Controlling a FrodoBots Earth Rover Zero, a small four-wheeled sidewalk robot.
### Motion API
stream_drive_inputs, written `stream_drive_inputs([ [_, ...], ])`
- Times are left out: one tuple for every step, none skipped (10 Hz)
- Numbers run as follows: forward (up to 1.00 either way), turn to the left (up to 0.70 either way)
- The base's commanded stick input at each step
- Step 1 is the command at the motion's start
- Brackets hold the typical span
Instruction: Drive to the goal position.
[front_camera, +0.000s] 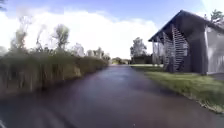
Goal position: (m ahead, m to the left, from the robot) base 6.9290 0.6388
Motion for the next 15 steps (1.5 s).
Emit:
stream_drive_inputs([
  [1.00, 0.00],
  [1.00, 0.00],
  [0.82, 0.00],
  [0.82, 0.00],
  [0.78, 0.00],
  [0.70, 0.00],
  [0.50, 0.00],
  [0.47, 0.00],
  [0.08, 0.00],
  [0.09, 0.00],
  [0.08, 0.00],
  [0.08, 0.00],
  [0.08, 0.00],
  [0.08, 0.00],
  [0.08, 0.00],
])
